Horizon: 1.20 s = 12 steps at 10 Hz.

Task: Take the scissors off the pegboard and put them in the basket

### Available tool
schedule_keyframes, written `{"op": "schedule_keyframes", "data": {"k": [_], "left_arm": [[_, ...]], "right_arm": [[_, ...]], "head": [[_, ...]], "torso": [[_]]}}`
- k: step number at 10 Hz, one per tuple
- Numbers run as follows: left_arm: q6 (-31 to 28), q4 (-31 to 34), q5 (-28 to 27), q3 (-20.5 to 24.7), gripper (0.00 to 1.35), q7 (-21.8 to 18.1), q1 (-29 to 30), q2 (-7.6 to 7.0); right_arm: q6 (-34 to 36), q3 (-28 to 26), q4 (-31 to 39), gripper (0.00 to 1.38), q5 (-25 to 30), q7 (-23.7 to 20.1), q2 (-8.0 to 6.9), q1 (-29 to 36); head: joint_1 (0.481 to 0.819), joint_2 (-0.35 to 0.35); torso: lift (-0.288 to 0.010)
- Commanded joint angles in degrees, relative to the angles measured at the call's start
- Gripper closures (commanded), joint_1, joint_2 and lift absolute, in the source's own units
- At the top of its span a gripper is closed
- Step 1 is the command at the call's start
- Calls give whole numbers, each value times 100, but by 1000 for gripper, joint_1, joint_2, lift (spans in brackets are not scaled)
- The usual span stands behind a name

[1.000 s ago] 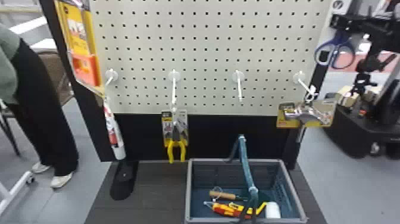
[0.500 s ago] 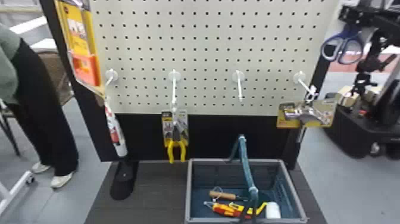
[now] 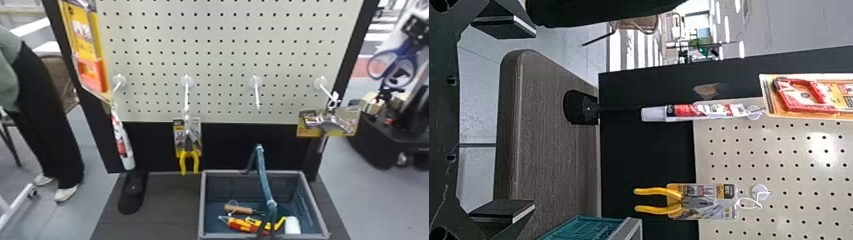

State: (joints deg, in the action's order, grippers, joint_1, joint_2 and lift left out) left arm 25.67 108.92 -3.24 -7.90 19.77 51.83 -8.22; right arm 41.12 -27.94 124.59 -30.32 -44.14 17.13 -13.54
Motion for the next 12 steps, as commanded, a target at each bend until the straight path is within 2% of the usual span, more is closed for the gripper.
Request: {"op": "schedule_keyframes", "data": {"k": [1, 3, 5, 7, 8, 12], "left_arm": [[0, 0, 8, -1, 101, 0, 1, -4], [-9, 0, 8, -18, 102, 0, 1, -4], [-27, 0, 25, -36, 102, 0, -12, -13], [-35, 0, 34, -44, 102, 0, -24, -31], [-35, 0, 43, -44, 101, 0, -24, -39], [-53, 0, 69, -53, 102, 0, -36, -39]], "right_arm": [[-201, -203, 64, 1266, -414, 204, -280, 422], [-438, -194, -132, 1266, -800, 397, -535, 816], [-526, -194, -400, 1266, -862, 389, -843, 927], [-543, -194, -442, 1266, -1064, 512, -1036, 1161], [-534, -194, -343, 1266, -1117, 679, -1124, 1308], [-534, -71, -667, 1266, -1301, 723, -1309, 1641]], "head": [[549, 0], [549, 0], [549, 0], [549, 0], [549, 0], [549, 0]], "torso": [[-100], [-100], [-100], [-100], [-100], [-100]]}}
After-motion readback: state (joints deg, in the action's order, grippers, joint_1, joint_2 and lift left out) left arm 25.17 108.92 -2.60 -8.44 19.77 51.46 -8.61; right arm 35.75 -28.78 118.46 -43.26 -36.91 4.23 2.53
